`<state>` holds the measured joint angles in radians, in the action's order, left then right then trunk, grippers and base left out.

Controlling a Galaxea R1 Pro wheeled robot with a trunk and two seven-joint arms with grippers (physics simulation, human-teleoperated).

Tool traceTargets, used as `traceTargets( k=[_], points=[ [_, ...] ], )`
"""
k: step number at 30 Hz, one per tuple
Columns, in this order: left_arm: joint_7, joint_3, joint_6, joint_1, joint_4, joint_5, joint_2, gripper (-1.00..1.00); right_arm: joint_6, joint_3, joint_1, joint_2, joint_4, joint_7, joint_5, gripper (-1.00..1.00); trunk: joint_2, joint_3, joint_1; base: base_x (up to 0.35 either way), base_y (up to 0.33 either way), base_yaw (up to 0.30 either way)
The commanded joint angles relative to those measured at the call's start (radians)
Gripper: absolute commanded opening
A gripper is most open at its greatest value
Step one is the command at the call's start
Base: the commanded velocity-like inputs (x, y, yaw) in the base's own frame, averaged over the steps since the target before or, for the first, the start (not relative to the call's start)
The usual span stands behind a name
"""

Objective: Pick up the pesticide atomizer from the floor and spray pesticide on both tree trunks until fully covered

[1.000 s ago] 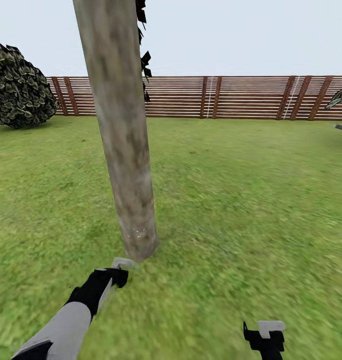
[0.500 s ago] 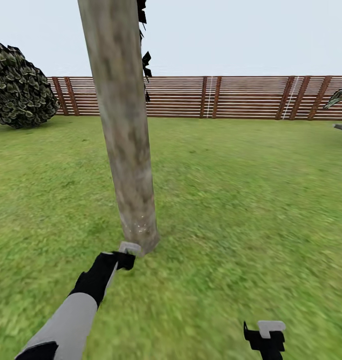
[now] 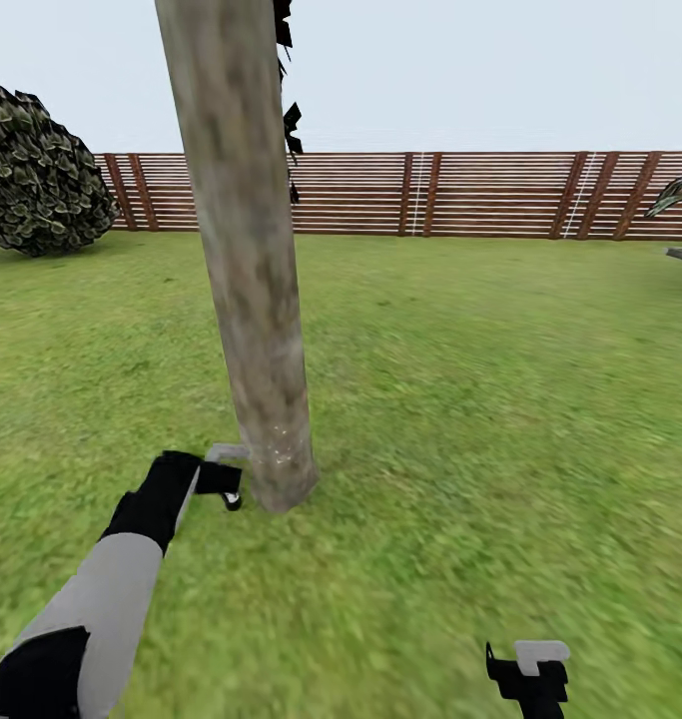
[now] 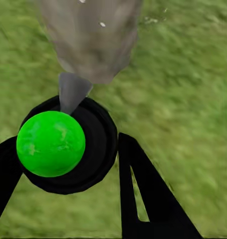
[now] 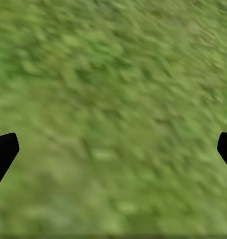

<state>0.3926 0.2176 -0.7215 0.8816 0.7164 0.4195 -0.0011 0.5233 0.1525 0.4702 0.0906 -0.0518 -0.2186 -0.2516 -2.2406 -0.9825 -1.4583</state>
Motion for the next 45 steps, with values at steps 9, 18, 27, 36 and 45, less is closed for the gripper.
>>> traceTargets(
  k=[9, 18, 27, 36, 45],
  points=[
    [0.044, -0.016, -0.066, 0.055, 0.014, 0.024, -0.074, -1.0, 0.003, 0.007, 0.001, -0.001, 0.001, -0.004, -0.011, 1.0, 0.0, -0.001, 0.0, 0.0, 0.0, 0.082],
    [0.046, -0.016, -0.113, 0.095, 0.017, 0.022, -0.006, -1.0, 0.003, 0.007, 0.001, -0.001, 0.001, -0.004, -0.011, 1.0, 0.0, -0.001, 0.0, 0.0, 0.0, 0.186],
    [0.046, -0.017, -0.111, 0.098, 0.019, 0.022, -0.007, -1.0, 0.003, 0.007, 0.001, 0.0, 0.001, -0.005, -0.012, 1.0, 0.0, -0.001, 0.0, 0.0, -0.194, 0.004],
    [0.044, -0.017, -0.11, 0.096, 0.018, 0.025, -0.002, -1.0, 0.003, 0.007, 0.001, 0.0, 0.001, -0.004, -0.012, 1.0, 0.0, -0.001, 0.0, 0.001, -0.272, 0.0],
    [0.039, -0.017, -0.108, 0.088, 0.018, 0.028, 0.001, -1.0, 0.003, 0.007, 0.001, 0.0, 0.001, -0.005, -0.012, 1.0, 0.0, -0.001, 0.0, 0.025, -0.272, 0.019]
  ],
)
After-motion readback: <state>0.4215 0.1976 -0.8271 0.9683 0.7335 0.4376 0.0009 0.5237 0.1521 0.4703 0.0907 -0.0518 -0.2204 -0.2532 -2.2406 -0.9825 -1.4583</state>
